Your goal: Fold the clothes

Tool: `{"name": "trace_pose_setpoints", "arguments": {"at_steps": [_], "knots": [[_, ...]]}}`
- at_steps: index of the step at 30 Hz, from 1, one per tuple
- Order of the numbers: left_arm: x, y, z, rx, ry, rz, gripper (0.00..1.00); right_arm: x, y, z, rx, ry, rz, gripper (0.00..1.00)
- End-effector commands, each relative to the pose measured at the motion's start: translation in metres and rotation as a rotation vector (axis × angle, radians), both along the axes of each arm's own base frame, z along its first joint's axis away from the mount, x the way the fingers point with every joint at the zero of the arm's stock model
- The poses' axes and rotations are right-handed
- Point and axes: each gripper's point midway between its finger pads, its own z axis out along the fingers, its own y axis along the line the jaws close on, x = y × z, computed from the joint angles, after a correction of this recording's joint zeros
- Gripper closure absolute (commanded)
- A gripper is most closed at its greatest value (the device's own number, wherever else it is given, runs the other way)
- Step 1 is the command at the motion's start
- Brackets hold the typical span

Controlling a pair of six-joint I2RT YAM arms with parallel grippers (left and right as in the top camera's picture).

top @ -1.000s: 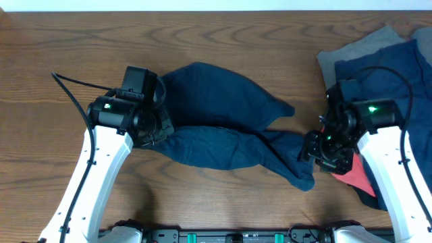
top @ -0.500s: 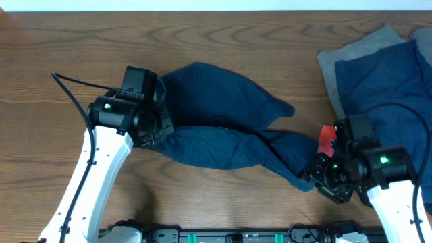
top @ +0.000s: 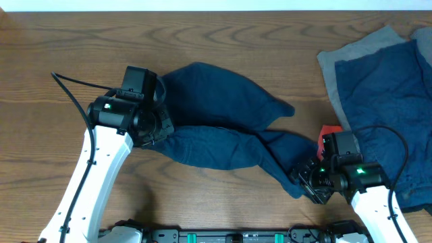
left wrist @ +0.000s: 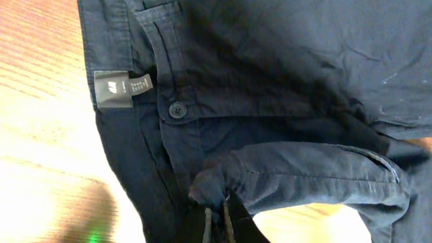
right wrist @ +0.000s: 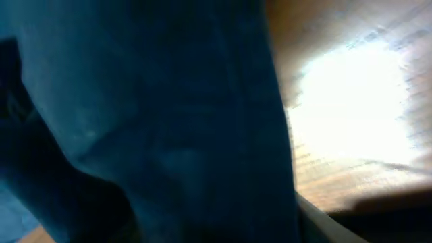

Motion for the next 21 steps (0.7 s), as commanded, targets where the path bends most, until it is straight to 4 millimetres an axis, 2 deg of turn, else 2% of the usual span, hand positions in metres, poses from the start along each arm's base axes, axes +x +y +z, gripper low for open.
{"name": "trace_pose_setpoints", "arguments": {"at_steps": [1,2,3,8,11,16,21], "knots": [[-0.001,0.003,-0.003,0.012,0.009,0.015,0.94,0.002,0.005,0.003,0.021,-0.009,-0.009,0.78],[-0.001,0.003,-0.003,0.012,0.009,0.015,0.94,0.002,0.004,0.003,0.018,-0.01,-0.01,0.91],[-0.001,0.003,-0.003,0.012,0.009,0.015,0.94,0.002,0.004,0.003,0.019,-0.01,-0.01,0.98],[-0.001,0.003,-0.003,0.013,0.009,0.013,0.94,0.008,0.001,0.006,-0.009,-0.044,0.011,0.99],[-0.002,0.005,0.0,0.017,0.0,-0.004,0.94,0.021,-0.006,0.02,-0.053,-0.116,0.047,0.98],[-0.005,0.012,0.007,0.011,-0.021,0.024,0.94,0.052,-0.028,0.061,-0.174,-0.264,0.079,0.92],[-0.02,0.017,0.01,0.003,0.024,0.099,0.94,0.096,-0.031,0.118,-0.247,-0.522,0.222,0.91]]}}
